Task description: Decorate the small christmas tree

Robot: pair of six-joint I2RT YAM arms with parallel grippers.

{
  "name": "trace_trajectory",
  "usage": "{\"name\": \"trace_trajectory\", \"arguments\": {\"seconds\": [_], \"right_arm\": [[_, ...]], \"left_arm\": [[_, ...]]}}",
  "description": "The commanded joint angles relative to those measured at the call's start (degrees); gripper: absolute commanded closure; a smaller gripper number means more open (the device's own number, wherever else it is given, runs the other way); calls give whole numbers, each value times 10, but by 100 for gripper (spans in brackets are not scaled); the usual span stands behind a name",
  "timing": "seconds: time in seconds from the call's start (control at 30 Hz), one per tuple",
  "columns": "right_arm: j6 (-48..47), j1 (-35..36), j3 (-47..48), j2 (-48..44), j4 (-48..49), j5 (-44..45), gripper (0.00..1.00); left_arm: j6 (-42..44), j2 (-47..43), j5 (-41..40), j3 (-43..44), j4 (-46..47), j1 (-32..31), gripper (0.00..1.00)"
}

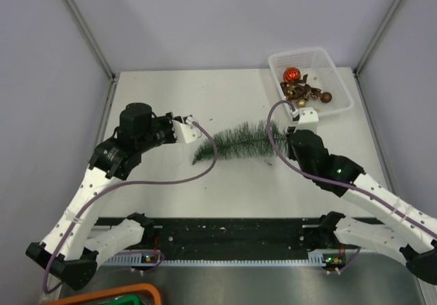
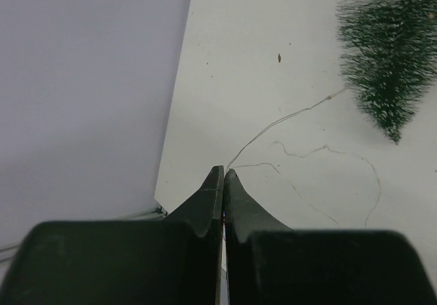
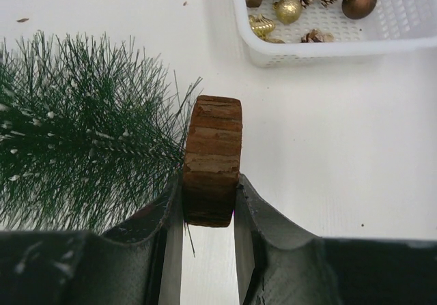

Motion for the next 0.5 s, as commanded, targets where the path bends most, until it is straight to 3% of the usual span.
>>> {"name": "trace_trajectory", "arguments": {"seconds": [0.0,0.23,0.47], "right_arm": [[-23,4,64,-9,-42,-67,100],[-30,4,69,13,-76,-224,100],[-12,3,47,2,-40,-324,100]], "left_arm": [[-13,11,-17,-14,116,-1,100],[-118,46,-22,-8,212,-1,100],[-197,100,-24,36,170,2,100]]}}
